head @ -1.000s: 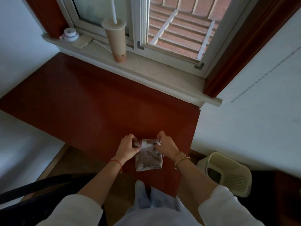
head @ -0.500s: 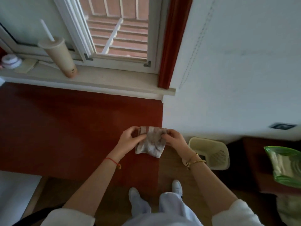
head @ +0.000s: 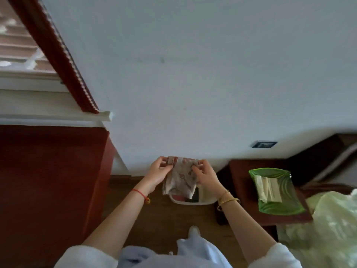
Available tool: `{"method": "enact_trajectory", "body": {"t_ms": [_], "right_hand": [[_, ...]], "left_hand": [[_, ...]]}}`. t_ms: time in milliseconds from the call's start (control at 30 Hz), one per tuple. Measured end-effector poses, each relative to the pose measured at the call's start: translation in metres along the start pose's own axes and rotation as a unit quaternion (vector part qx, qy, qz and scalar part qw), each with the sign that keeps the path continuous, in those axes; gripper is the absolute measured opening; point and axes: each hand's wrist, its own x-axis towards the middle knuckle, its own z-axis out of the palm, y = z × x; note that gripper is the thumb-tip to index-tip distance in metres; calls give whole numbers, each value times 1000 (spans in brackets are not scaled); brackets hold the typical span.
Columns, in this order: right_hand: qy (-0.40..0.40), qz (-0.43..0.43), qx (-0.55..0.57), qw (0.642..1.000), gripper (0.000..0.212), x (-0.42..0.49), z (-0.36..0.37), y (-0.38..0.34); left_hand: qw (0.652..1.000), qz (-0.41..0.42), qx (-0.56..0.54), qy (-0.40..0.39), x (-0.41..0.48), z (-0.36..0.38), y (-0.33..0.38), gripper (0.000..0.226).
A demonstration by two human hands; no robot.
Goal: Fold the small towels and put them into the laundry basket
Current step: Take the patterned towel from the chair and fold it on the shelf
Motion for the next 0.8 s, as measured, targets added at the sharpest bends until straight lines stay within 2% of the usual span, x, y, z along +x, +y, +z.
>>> {"method": "enact_trajectory", "body": {"t_ms": [100, 267, 400, 533, 667, 767, 800], "right_hand": [[8, 30, 4, 1000, 19, 27, -51, 26], [-15, 103, -20, 994, 39, 84, -95, 78], [-3, 137, -5, 991, 40, 142, -92, 145], [-29, 164, 2, 986, 56, 211, -64, 240], [-24, 171, 15, 985, 31, 287, -19, 351], [-40, 167, 19, 985, 23, 340, 21, 429], [-43, 166, 13, 985, 16, 356, 34, 453]], "left_hand": [[999, -41, -28, 2, 27, 63, 2, 20], [992, -110, -56, 14, 80, 127, -9, 32], [986, -157, -51, 8, 150, 152, -59, 15], [980, -190, -51, 14, 231, 170, -140, 15], [973, -225, -46, -3, 319, 182, -248, 23], [968, -248, -23, 16, 383, 190, -332, 12], [964, -263, -18, 21, 402, 192, -359, 16]]}}
